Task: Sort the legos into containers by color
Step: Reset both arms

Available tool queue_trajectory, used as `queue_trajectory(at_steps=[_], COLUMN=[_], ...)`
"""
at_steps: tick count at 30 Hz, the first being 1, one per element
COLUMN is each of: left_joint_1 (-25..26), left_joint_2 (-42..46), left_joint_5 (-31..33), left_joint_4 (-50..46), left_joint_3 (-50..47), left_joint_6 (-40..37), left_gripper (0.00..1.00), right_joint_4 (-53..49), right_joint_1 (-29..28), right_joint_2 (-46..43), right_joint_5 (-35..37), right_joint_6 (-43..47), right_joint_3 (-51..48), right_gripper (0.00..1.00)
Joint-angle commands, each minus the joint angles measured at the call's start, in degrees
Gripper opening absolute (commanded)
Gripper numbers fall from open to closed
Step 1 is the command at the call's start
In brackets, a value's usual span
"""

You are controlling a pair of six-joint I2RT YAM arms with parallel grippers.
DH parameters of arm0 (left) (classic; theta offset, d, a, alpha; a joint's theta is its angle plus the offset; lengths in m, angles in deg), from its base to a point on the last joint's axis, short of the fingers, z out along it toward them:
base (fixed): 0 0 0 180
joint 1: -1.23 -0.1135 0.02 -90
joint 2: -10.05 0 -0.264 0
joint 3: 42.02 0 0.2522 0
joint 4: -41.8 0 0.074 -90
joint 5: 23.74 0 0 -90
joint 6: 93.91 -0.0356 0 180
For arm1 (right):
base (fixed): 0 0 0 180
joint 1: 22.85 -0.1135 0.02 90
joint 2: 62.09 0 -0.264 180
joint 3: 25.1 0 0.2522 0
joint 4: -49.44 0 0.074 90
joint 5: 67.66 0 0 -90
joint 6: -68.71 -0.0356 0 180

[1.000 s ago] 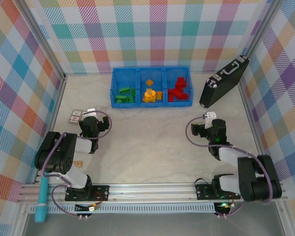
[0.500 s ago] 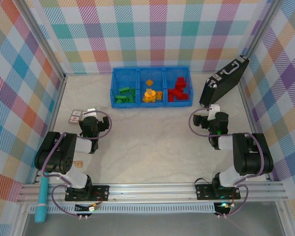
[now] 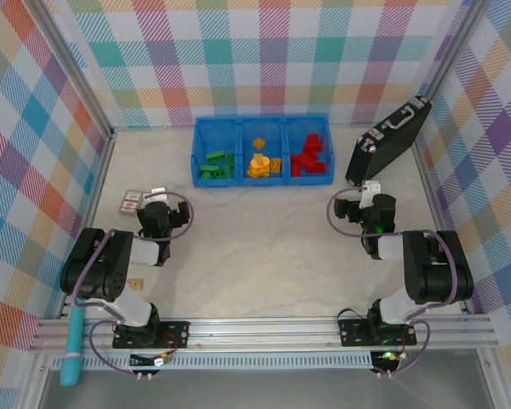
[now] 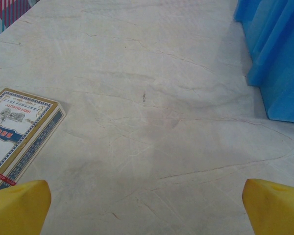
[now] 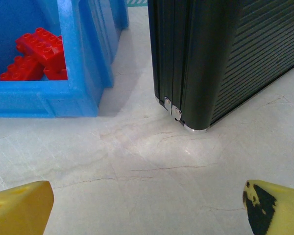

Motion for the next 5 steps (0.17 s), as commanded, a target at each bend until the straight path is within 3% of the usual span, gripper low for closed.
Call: queue_trajectory(at_steps=[1,5], left_joint_1=[-0.1,0.0], left_joint_2=[0.4,0.7], left_joint_5=[-1.4,-1.3], left_joint_4=[1.0,2.2], left_joint_3=[1.5,0.8], left_joint_6=[-0.4,-0.7], left_gripper=[1.0,1.0], right_joint_4=[2.2,2.2], right_joint_1=[-0.1,-0.1], right_joint_2=[-0.1,-0.1], right_joint_5=[-1.1,-1.0], right_joint_6=[-0.8,-0.8], right_joint_3=[0.6,0.6], right_gripper=[0.99,0.99])
